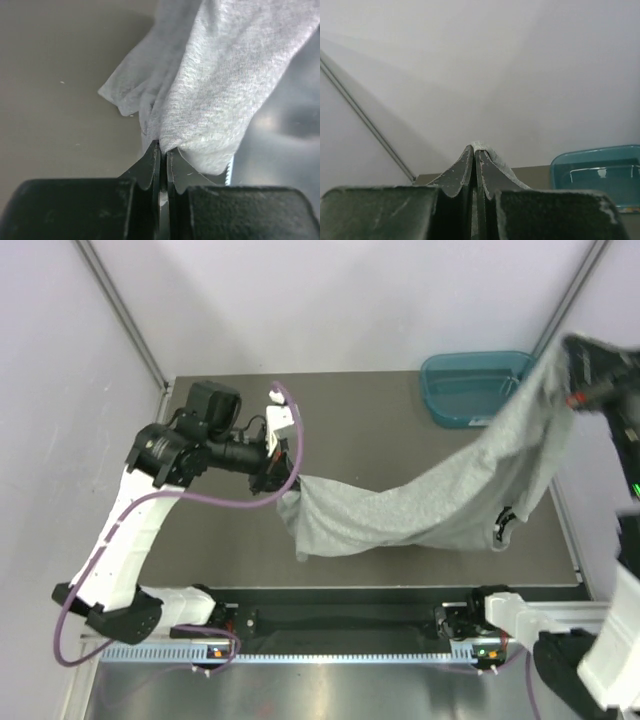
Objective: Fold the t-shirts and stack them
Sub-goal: Flatten the tshirt out
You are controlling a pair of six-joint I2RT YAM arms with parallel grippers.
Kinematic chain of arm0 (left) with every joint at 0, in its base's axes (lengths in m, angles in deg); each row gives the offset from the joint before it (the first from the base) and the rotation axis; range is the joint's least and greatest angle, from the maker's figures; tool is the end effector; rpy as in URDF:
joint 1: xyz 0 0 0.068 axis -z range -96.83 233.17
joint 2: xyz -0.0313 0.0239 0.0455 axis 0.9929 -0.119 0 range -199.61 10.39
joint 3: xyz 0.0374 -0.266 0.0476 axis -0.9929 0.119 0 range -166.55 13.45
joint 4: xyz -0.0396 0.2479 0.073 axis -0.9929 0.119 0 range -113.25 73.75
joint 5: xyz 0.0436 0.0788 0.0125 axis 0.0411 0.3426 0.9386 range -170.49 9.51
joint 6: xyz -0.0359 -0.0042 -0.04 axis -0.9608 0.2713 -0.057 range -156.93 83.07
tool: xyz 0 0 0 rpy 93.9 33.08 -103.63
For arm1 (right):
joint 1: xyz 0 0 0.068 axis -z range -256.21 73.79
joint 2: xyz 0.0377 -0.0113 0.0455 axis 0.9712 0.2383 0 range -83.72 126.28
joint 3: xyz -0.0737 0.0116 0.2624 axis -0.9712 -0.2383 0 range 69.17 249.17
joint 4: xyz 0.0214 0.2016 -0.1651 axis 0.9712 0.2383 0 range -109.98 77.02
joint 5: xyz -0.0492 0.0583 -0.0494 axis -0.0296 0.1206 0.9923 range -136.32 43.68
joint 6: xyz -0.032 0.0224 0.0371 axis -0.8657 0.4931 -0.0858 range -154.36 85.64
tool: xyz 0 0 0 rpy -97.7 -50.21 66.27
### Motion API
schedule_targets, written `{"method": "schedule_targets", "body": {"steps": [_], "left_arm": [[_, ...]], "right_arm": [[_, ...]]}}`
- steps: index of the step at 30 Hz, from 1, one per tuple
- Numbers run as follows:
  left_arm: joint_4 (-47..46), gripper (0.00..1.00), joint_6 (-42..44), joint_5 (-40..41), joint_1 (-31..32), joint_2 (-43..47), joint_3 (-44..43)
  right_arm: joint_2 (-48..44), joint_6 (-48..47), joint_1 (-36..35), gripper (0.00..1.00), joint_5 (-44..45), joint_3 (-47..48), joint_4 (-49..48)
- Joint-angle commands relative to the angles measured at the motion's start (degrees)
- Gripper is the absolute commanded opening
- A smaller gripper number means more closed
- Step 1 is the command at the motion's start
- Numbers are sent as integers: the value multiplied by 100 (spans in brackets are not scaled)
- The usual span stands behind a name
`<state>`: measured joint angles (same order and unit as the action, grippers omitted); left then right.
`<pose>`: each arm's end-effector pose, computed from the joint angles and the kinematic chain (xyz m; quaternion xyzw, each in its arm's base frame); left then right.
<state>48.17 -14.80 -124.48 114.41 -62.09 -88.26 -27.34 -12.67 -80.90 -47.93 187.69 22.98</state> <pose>0.1572 -0.1243 0.4704 0.5163 0.6892 -0.3711 0.3473 0.0384 0.0042 0.6140 0.0744 0.5747 0.1938 0.7916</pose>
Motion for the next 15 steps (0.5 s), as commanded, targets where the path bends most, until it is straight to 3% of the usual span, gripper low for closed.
{"method": "schedule_targets", "body": {"steps": [1, 4, 6, 9, 15], "left_arm": [[-601, 0, -375, -731, -677, -432, 597], [-1137, 0, -490, -1444, -1329, -800, 1151], [-1366, 0, -473, -1472, -1559, -994, 1442], [-2400, 3, -683, -1683, -2060, -1337, 2197], [-2800, 7, -736, -1841, -2728, -2567, 2156]], "right_arm": [[1224, 282, 47, 0, -700, -581, -917], [1724, 423, 29, 0, -753, -1337, -1804], [2103, 424, -93, 0, -780, -1472, -2124], [3357, 432, -444, 0, -824, -1184, -2711], [5275, 730, -911, 0, -710, -289, -3722]]}}
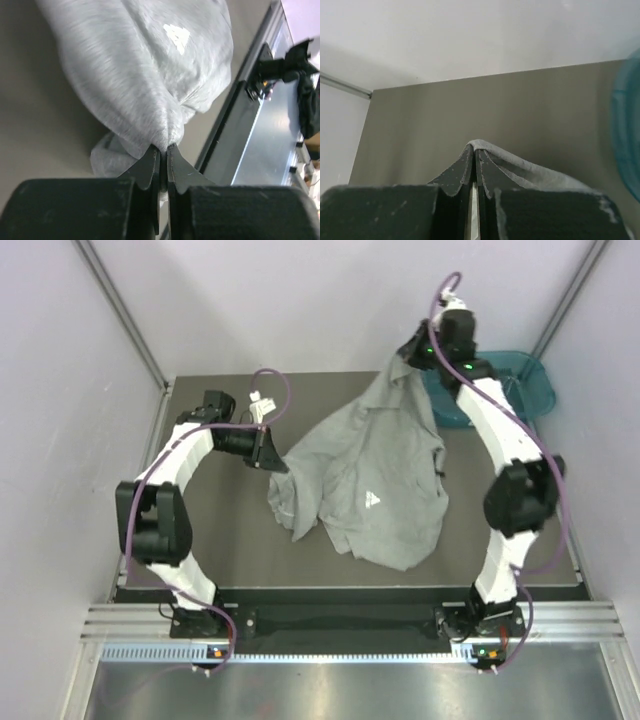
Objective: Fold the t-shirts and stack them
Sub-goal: Flatten the tshirt out
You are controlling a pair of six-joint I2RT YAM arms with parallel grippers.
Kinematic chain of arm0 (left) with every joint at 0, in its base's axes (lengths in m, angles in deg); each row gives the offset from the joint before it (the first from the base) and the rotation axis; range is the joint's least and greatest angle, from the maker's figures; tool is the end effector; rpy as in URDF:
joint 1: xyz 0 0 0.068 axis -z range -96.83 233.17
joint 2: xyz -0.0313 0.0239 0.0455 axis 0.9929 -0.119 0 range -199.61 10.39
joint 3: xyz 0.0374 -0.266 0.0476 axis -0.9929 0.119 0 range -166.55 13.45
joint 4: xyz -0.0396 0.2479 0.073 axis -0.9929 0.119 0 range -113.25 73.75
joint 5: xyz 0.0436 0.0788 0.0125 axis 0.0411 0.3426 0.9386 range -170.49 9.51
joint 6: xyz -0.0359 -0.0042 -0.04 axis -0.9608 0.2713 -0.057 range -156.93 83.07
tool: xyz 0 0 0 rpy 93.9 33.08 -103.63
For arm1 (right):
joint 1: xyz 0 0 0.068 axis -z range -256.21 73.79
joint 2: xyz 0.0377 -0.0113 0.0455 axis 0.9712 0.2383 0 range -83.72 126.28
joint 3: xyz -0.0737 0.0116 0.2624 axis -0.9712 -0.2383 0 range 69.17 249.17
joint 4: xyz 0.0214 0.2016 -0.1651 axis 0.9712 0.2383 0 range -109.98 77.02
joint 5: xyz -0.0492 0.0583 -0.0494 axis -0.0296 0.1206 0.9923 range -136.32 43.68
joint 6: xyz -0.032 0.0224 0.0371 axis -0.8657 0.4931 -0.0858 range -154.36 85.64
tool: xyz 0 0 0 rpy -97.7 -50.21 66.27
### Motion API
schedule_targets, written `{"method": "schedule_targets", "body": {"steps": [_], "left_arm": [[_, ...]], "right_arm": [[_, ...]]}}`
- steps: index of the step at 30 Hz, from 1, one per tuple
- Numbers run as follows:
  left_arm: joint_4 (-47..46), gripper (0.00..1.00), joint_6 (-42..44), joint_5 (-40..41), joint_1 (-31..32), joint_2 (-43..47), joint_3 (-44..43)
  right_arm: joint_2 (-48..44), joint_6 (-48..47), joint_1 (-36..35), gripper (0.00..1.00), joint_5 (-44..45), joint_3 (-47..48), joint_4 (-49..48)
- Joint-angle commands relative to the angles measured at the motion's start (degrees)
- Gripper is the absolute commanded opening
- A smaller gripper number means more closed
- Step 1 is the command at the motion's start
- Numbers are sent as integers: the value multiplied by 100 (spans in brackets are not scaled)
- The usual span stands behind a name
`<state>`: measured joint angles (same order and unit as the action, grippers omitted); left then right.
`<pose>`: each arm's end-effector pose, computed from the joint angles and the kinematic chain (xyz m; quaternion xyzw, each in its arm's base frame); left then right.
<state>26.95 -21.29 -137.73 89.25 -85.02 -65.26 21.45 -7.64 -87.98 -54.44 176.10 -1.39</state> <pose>0.3284 -0.0651 0.2776 0.2563 0.8266 -0.4530 0.2142 0.4264 0.0940 0.4043 0.0625 0.7996 0.2496 0.5426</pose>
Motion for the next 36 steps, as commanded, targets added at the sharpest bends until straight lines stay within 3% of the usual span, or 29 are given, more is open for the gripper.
{"method": "schedule_targets", "body": {"steps": [1, 5, 6, 7, 8, 9, 10, 13, 14, 17, 19, 20, 21, 23, 24, 27, 31, 36], "left_arm": [[-739, 7, -96, -491, -309, -580, -213], [-1579, 15, -481, -18, -547, -1101, -276], [-1757, 19, -613, 80, -565, -1163, -284], [-1915, 30, -884, 185, -765, -1268, -345], [-2047, 33, -965, 325, -828, -1312, -416], [-2127, 37, -1027, 562, -855, -1356, -512], [-2137, 41, -1115, 1138, -907, -1452, -722], [-2434, 62, -1553, 2465, -1030, -1480, -943], [-2505, 75, -1755, 2715, -1057, -1454, -970], [-2270, 86, -1863, 3236, -1066, -1331, -1364], [-1326, 89, -1628, 3184, -1022, -1296, -2005], [-1093, 89, -1408, 3157, -952, -1226, -2138], [-943, 88, -1197, 3166, -760, -929, -2052], [-792, 88, -599, 3192, -470, -471, -1614], [-661, 86, -406, 3235, -320, -269, -1229], [-221, 84, 148, 3683, 696, 425, -525], [-369, 82, 404, 4105, 1982, 928, 531], [-1534, 79, 378, 4106, 2476, 1174, 1533]], "right_arm": [[948, 411, -229, 0, -32, 1038, -1375], [2138, 1062, -308, 0, 126, 2249, -1919], [2340, 1176, -326, 0, 161, 2444, -2007], [2699, 1386, -335, 3, 205, 2629, -2026], [2841, 1467, -370, 10, 258, 2779, -2017], [2947, 1529, -396, 20, 345, 2885, -1965], [3079, 1555, -414, 48, 416, 3007, -1877], [3019, 1285, -510, 89, 986, 3105, -1009], [2958, 1161, -545, 100, 1223, 3131, -754], [2537, 564, -598, 100, 1575, 3193, 467], [1916, 65, -695, 100, 1848, 2774, 1601], [1607, -95, -834, 100, 2032, 2371, 1821], [881, -219, -914, 100, 2164, 1253, 2006], [87, -299, -1081, 100, 2585, 0, 2035], [-674, -203, -1090, 100, 2613, -1172, 2009], [-2003, 315, -1196, 100, 2543, -3065, 1903], [-3035, 1000, -1617, 100, 2737, -4608, 2158], [-4002, 2150, -1969, 94, 2386, -6393, 1667]]}}
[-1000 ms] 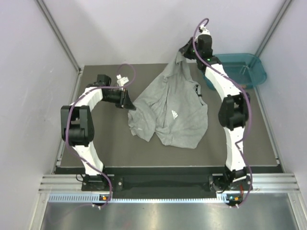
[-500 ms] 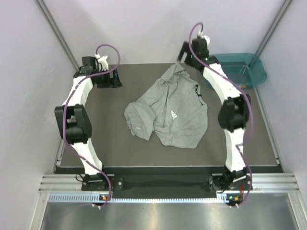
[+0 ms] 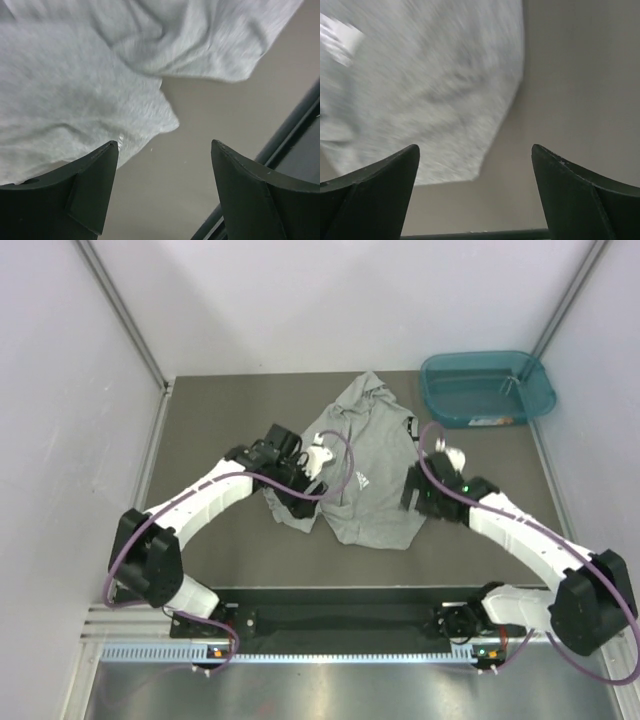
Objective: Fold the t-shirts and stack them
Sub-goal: Flatten the tshirt out
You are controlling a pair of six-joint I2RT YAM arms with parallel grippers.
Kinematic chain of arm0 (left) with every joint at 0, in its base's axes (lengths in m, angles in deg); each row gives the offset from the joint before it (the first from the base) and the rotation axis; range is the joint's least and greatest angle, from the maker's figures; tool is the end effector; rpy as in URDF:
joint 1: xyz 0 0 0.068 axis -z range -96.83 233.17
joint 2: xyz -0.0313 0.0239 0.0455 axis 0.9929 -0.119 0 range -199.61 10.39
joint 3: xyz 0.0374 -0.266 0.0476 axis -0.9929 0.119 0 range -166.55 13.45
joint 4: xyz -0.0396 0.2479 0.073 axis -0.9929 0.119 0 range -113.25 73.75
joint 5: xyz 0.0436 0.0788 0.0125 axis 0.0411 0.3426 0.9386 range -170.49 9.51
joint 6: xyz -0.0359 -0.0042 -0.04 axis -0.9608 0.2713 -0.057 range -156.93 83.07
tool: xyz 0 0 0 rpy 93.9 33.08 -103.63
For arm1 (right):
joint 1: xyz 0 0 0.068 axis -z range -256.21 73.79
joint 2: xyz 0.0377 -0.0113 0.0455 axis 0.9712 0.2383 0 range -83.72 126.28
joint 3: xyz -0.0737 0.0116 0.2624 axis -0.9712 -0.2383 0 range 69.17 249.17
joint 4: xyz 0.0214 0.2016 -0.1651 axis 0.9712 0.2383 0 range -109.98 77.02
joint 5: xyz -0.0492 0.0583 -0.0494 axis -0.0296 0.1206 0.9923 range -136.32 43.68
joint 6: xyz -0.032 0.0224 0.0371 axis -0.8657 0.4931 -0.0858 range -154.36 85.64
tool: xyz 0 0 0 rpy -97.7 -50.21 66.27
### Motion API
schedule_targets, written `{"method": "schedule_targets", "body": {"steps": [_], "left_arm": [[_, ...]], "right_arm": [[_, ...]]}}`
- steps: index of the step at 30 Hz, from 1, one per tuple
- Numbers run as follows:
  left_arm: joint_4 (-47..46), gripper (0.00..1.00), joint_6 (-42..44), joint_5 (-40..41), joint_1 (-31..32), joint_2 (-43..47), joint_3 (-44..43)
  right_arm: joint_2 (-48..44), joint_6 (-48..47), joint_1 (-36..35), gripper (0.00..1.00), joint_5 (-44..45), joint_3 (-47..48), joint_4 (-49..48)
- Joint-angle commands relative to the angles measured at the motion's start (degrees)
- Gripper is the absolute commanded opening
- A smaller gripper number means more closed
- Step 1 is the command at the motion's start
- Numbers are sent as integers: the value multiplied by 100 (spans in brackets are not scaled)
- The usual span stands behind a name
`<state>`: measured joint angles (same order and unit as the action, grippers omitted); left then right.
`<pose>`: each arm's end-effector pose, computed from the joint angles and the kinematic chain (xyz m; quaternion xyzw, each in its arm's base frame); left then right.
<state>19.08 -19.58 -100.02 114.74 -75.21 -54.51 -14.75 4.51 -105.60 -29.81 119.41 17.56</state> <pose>0.2539 -0.1700 0.2666 0.4342 0.8482 -0.1941 0.2331 0.2111 0.1073 0.2483 0.1199 0.9404 0.0473 0.3148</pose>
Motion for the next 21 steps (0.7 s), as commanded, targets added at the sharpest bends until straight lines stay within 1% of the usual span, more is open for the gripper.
{"method": "schedule_targets", "body": {"steps": [1, 2, 3, 4, 6, 7, 9, 10, 13, 14, 15, 16, 17, 18, 19, 20, 21], "left_arm": [[-926, 79, 225, 527, -11, 167, 607], [-1076, 80, 313, 590, 76, 115, 739], [-1347, 82, 531, 712, 356, 10, 1002], [-1489, 83, 629, 1070, 524, -61, 1118], [-1735, 84, 735, 1459, 840, -262, 1268], [-1937, 84, 744, 1748, 868, -351, 1251], [-2096, 82, 622, 2179, 877, -596, 1128], [-2262, 81, 595, 2651, 877, -668, 1110], [-2684, 72, 735, 3016, 868, -721, 1320], [-2686, 68, 770, 2929, 851, -651, 1417], [-2651, 51, 744, 2850, 842, -633, 1444], [-2616, 41, 744, 2771, 833, -616, 1470], [-2537, 34, 727, 2683, 842, -616, 1496], [-2475, 13, 709, 2665, 816, -624, 1488], [-2405, 6, 692, 2613, 772, -616, 1453], [-2161, 3, 648, 2525, 563, -589, 1296], [-1984, 1, 552, 2194, 378, -537, 1155]], "right_arm": [[-471, 1077, -304, 92, -130, -943, -386], [-524, 1174, -348, 88, -296, -1154, -762], [-525, 1358, -366, 84, -393, -1496, -948], [-481, 1438, -401, 76, -481, -1621, -1089], [-263, 1605, -480, 64, -527, -1737, -1258], [-174, 1641, -576, 59, -483, -1719, -1249], [115, 1763, -664, 58, -351, -1666, -1258], [212, 1799, -700, 58, -377, -1684, -1397], [547, 1922, -753, 56, -473, -1745, -1661], [687, 1966, -753, 53, -474, -1745, -1723], [740, 1975, -753, 43, -456, -1728, -1724], [767, 1984, -744, 37, -421, -1728, -1732], [776, 2001, -753, 31, -403, -1763, -1819], [767, 2010, -744, 14, -386, -1772, -1846], [750, 2002, -700, 6, -316, -1772, -1829], [680, 1958, -683, 0, -298, -1702, -1760], [601, 1923, -630, 0, -263, -1641, -1663]]}}
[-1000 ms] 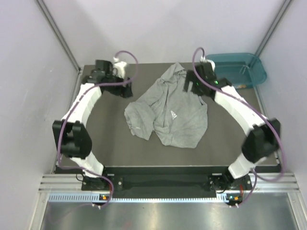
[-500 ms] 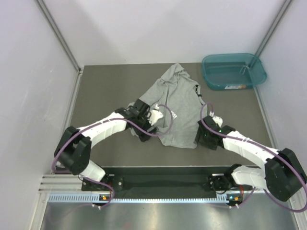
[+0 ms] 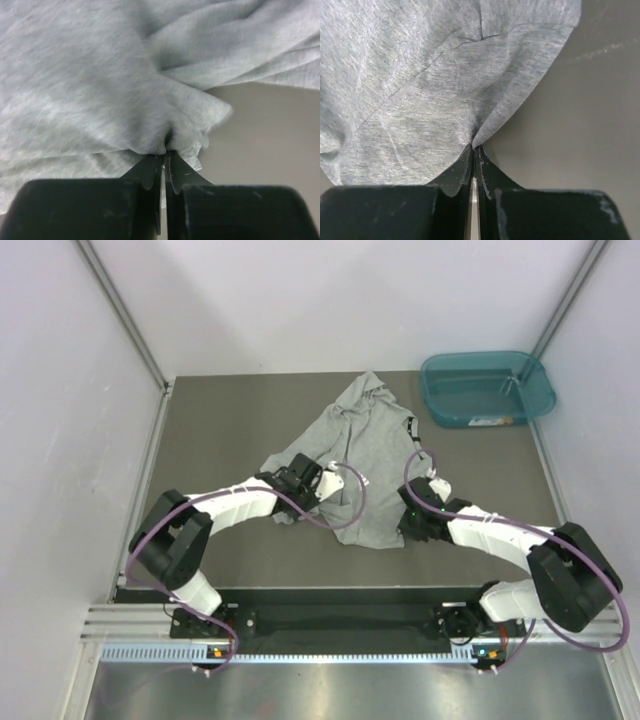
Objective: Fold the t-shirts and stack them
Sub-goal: Flatten the tshirt out
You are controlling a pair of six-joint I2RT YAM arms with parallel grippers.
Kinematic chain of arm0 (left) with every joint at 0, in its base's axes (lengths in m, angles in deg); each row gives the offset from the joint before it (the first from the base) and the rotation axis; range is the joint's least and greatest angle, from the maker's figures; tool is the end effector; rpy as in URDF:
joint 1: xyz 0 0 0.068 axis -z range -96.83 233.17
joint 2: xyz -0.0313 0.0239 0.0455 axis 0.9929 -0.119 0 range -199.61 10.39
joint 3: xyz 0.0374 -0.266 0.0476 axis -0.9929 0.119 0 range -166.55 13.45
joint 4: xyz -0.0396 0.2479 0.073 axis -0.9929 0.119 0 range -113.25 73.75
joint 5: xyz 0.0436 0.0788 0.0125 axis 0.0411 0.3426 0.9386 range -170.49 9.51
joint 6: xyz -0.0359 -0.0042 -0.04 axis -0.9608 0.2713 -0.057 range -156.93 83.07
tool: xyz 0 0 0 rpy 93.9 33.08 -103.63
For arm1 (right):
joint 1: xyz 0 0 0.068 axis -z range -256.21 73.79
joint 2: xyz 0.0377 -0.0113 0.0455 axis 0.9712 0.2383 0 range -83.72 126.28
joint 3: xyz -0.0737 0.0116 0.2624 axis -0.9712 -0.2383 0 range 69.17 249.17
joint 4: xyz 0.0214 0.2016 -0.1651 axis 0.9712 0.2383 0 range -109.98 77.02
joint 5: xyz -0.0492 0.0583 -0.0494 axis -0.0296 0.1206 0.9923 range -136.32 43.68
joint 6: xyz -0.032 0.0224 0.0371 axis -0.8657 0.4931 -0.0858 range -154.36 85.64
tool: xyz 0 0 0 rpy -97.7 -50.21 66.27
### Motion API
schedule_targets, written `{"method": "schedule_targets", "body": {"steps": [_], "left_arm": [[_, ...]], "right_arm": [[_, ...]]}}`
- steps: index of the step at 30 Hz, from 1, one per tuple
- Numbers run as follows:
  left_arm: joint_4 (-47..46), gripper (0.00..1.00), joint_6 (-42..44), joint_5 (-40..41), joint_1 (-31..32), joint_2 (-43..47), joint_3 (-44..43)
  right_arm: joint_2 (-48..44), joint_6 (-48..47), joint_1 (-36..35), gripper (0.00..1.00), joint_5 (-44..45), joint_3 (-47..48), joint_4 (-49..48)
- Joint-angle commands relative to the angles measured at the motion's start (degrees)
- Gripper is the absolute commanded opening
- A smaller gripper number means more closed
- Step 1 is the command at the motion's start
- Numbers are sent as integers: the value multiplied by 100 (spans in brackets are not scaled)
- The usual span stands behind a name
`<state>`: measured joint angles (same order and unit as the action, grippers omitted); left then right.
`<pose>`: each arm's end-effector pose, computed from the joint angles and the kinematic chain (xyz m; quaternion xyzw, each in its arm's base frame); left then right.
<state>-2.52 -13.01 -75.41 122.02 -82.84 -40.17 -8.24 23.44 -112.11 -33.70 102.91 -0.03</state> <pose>0.2482 -0.1958 0.1720 0.4933 0.8303 0.0093 0.2591 0.1894 0.1275 0.1552 0.2095 0.9411 0.1044 0.2440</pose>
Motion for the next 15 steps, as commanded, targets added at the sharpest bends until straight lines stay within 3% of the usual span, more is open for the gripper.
{"method": "schedule_targets", "body": {"steps": [1, 5, 10, 15], "left_arm": [[351, 0, -151, -480, -587, 279, -672], [1449, 0, -388, -1640, -2316, 551, -1939], [2619, 0, -336, -2624, -3435, 815, -2985], [3156, 0, -222, -2793, -4543, 1131, -3417]], "right_arm": [[-173, -40, 83, 0, 240, 202, 315], [-1077, -671, 197, 0, 644, 1037, 1054], [-1746, -1385, 689, 0, 680, 2353, 2125], [-2196, -1851, 804, 0, 444, 3138, 2865]]}}
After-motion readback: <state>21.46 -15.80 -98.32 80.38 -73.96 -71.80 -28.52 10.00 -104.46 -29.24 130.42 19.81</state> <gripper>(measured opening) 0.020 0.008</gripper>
